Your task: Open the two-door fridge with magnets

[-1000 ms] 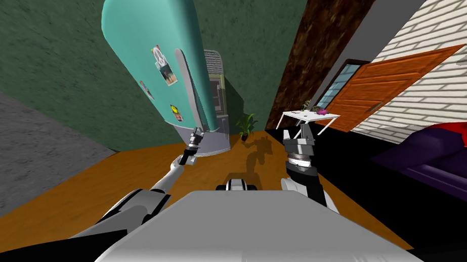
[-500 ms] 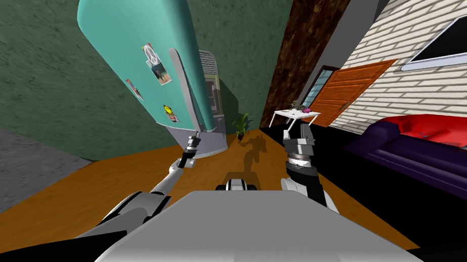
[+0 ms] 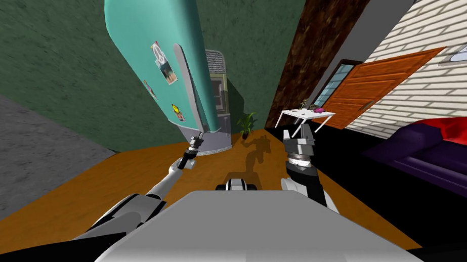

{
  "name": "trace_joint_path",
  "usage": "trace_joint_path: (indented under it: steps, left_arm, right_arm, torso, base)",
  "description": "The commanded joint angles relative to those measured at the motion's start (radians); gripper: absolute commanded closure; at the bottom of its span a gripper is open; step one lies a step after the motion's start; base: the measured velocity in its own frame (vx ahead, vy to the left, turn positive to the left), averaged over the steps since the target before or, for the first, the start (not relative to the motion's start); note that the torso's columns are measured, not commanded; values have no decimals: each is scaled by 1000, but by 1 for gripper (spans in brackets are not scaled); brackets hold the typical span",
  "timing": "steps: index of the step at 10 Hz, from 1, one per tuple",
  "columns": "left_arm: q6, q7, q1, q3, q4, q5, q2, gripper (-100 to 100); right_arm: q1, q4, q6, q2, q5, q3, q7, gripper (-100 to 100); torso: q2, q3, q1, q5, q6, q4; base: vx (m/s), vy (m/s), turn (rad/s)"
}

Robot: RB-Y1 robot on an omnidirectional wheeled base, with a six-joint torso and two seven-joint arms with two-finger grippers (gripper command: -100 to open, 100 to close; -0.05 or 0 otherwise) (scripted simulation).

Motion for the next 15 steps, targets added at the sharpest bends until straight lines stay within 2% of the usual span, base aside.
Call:
trace_joint_path:
  steps: [1,2,6,7,8,9,13,14,15]
  left_arm:
    - [-18,65,15,-39,-71,-6,45,100]
    - [-18,65,15,-39,-76,-6,45,100]
    - [-41,159,49,-119,-187,-24,103,100]
    - [-23,135,67,-124,-181,-29,85,100]
    - [-60,165,85,-150,-212,-30,116,100]
    - [-60,165,85,-150,-212,-30,116,100]
    - [-132,216,111,-188,-268,-27,177,100]
    - [-132,216,111,-188,-268,-27,177,100]
    - [-150,228,118,-198,-282,-26,193,100]
  right_arm:
    - [0,0,0,0,0,0,0,0]
    - [0,0,0,0,0,0,0,0]
    - [0,0,0,0,0,0,0,0]
    - [0,0,0,0,0,0,0,0]
    - [0,0,0,0,0,0,0,0]
    - [0,0,0,0,0,0,0,0]
    - [0,0,0,0,0,0,0,0]
    - [0,0,0,0,0,0,0,0]
    - [0,0,0,0,0,0,0,0]
  torso:
    - [1,1,2,0,-1,1]
    - [0,0,3,0,-2,2]
    - [1,0,-1,-3,2,5]
    - [2,0,-3,-3,2,5]
    - [-1,-1,-9,-2,5,0]
    - [1,0,-5,0,4,-2]
    - [-1,-1,-4,-1,4,0]
    - [-3,-3,-4,-2,5,2]
    - [-5,-4,-9,-4,5,3]
  base:
    - [-27,133,266]
    - [-29,85,89]
    - [-20,121,190]
    - [-16,64,34]
    - [-35,162,41]
    - [-48,196,19]
    - [-36,205,31]
    - [-17,150,12]
    - [-12,125,34]
